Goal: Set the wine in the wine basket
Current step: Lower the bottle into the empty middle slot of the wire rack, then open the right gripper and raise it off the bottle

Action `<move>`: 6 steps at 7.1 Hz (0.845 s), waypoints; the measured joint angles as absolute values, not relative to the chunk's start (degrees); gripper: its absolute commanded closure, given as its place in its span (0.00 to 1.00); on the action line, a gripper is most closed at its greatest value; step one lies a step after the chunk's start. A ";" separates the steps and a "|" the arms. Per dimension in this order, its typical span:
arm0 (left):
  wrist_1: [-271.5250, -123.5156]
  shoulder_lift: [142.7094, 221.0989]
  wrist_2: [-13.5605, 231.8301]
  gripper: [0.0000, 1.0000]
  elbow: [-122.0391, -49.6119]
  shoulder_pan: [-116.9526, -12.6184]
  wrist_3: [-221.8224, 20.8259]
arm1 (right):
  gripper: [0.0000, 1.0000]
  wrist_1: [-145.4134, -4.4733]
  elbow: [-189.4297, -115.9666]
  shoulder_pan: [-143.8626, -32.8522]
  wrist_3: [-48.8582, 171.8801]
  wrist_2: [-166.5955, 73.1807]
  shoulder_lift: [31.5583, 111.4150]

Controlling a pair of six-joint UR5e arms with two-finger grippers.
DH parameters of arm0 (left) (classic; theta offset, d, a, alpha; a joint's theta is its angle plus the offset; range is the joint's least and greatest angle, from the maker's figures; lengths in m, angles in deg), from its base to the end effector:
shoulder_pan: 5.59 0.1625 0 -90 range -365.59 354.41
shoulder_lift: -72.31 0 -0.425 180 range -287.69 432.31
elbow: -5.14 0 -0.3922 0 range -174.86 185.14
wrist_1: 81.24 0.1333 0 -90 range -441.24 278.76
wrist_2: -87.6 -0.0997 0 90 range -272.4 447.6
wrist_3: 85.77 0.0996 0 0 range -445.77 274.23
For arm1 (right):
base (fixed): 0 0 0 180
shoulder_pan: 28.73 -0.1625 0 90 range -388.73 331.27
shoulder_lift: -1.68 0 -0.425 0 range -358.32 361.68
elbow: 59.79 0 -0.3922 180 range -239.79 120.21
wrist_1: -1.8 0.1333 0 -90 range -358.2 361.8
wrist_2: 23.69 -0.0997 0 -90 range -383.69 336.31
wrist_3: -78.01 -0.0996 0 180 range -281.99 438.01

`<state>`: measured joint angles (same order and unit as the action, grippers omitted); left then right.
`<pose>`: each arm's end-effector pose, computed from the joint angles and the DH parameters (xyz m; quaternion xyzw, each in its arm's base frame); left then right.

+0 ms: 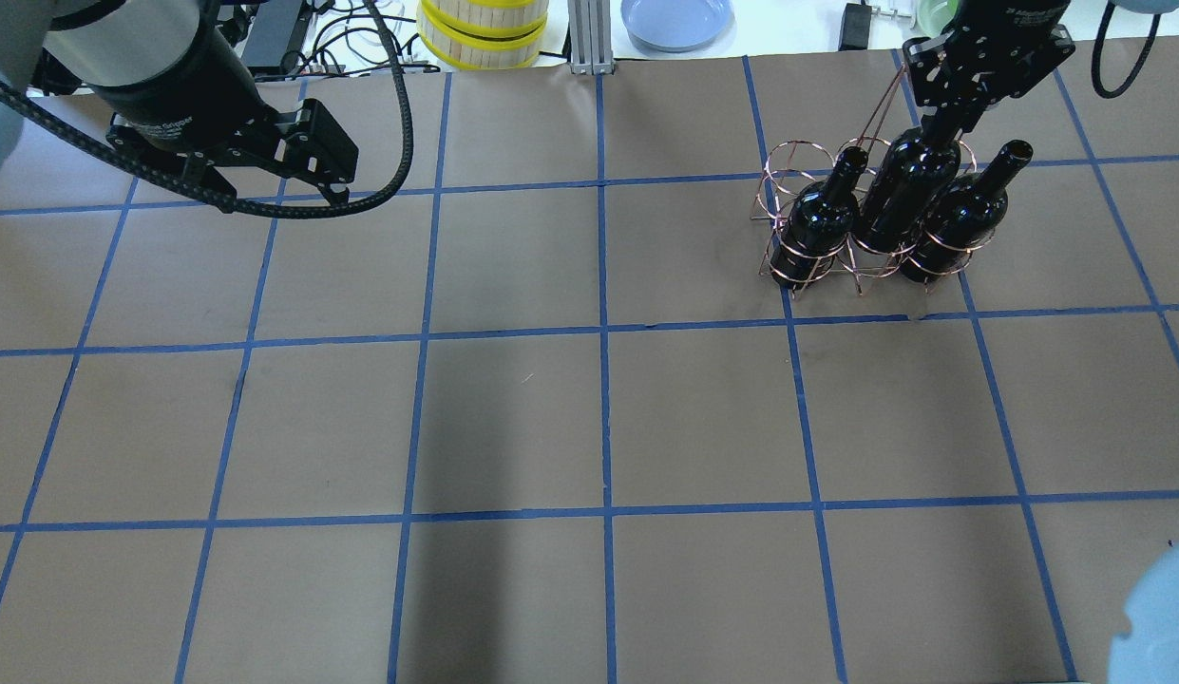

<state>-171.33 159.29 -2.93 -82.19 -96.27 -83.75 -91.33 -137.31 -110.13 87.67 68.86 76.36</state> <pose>-0.1380 -0.4752 0.5364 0.0233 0.9985 -0.0488 0.0052 0.0371 -0.6167 0.4540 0.0092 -0.9997 -0.0010 0.0224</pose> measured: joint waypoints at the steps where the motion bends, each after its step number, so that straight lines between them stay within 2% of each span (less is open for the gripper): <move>1: -171.33 159.13 -3.99 0.00 -82.00 -96.26 -83.79 | 1.00 -93.65 -139.50 -110.13 88.17 68.85 76.17; 3: -171.33 159.18 -4.79 0.00 -82.38 -96.28 -84.27 | 1.00 -96.47 -141.93 -110.12 88.51 68.79 75.79; 4: -171.33 159.25 -4.78 0.00 -82.60 -96.29 -84.47 | 0.85 -96.87 -142.32 -110.11 88.54 68.78 75.62; 5: -171.33 159.36 -4.64 0.00 -82.69 -96.32 -84.66 | 0.36 -97.01 -142.49 -110.12 88.62 68.81 75.55; 6: -171.33 159.45 -4.13 0.00 -82.72 -96.35 -84.87 | 0.08 -97.03 -142.58 -110.12 88.69 68.89 75.53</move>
